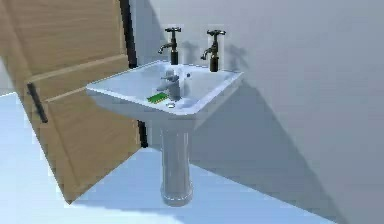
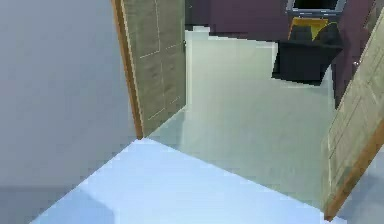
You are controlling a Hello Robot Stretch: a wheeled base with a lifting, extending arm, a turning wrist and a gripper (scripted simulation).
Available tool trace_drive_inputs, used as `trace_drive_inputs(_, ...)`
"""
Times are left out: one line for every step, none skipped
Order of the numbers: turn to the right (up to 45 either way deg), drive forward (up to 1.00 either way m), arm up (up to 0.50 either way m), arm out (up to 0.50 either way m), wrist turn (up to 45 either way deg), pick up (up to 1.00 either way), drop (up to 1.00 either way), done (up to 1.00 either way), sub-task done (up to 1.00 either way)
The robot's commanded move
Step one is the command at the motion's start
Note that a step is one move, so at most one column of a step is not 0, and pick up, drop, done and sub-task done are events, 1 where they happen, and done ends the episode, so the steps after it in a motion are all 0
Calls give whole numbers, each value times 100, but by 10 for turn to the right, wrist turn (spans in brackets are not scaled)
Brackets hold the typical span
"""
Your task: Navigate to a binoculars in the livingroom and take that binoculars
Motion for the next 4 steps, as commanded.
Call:
trace_drive_inputs(-450,0,0,0,0,0,0,0,0)
trace_drive_inputs(-180,0,0,0,0,0,0,0,0)
trace_drive_inputs(0,100,0,0,0,0,0,0,0)
trace_drive_inputs(-30,0,0,0,0,0,0,0,0)
